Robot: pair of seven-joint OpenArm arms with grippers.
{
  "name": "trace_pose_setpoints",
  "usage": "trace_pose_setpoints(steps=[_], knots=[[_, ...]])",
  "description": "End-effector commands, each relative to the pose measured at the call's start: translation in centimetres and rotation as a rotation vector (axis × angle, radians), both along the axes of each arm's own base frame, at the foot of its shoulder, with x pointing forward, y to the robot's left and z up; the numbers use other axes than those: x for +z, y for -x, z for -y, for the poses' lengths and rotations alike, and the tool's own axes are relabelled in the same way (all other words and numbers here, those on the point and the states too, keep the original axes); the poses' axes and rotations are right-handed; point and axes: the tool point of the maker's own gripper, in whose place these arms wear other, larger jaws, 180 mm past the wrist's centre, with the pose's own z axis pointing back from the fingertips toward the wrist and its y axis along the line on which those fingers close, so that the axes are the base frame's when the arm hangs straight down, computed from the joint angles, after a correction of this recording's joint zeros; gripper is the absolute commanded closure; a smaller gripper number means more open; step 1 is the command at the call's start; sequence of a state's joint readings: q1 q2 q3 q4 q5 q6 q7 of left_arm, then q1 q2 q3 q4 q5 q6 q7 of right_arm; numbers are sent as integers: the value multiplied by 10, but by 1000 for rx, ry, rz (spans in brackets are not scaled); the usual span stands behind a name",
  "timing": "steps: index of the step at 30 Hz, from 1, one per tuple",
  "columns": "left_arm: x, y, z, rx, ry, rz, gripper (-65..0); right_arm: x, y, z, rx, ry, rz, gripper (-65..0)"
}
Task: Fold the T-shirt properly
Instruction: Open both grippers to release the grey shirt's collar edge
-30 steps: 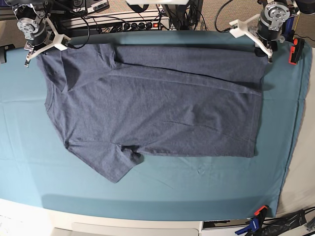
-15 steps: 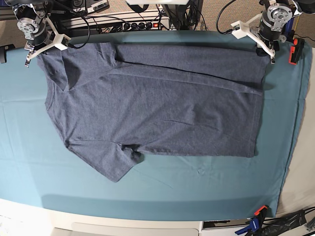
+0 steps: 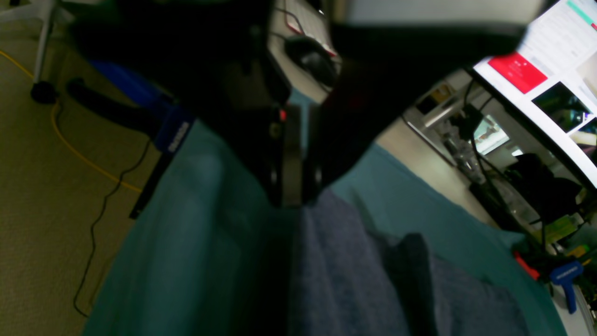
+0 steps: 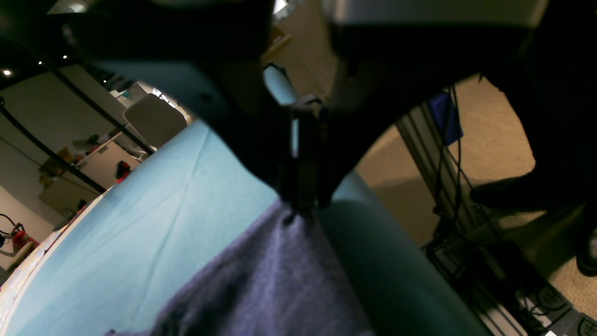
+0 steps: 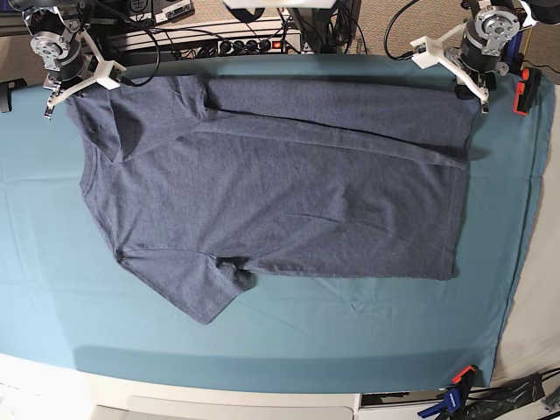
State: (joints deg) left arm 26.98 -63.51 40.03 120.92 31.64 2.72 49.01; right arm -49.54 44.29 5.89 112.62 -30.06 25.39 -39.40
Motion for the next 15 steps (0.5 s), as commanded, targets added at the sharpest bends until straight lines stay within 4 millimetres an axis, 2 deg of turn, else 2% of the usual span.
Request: trace_pose_setpoints(steps=[1,7,8,12,15], knots=[[6,-4,-5,-1,-20,18,0,11,-7,7,8,42,24,0],[6,-4,-5,-1,-20,18,-11,11,-7,7,8,42,23,0],[6,-4,-5,-1,-21,18,-38,11,-7,7,8,41,23,0],[6,-4,-6,2,-24,19,-173,7,-4,4,-13,2,13,-172],[7,-4,-7,7,-29,19,-276,7,-3,5,-20,4,11,-213]])
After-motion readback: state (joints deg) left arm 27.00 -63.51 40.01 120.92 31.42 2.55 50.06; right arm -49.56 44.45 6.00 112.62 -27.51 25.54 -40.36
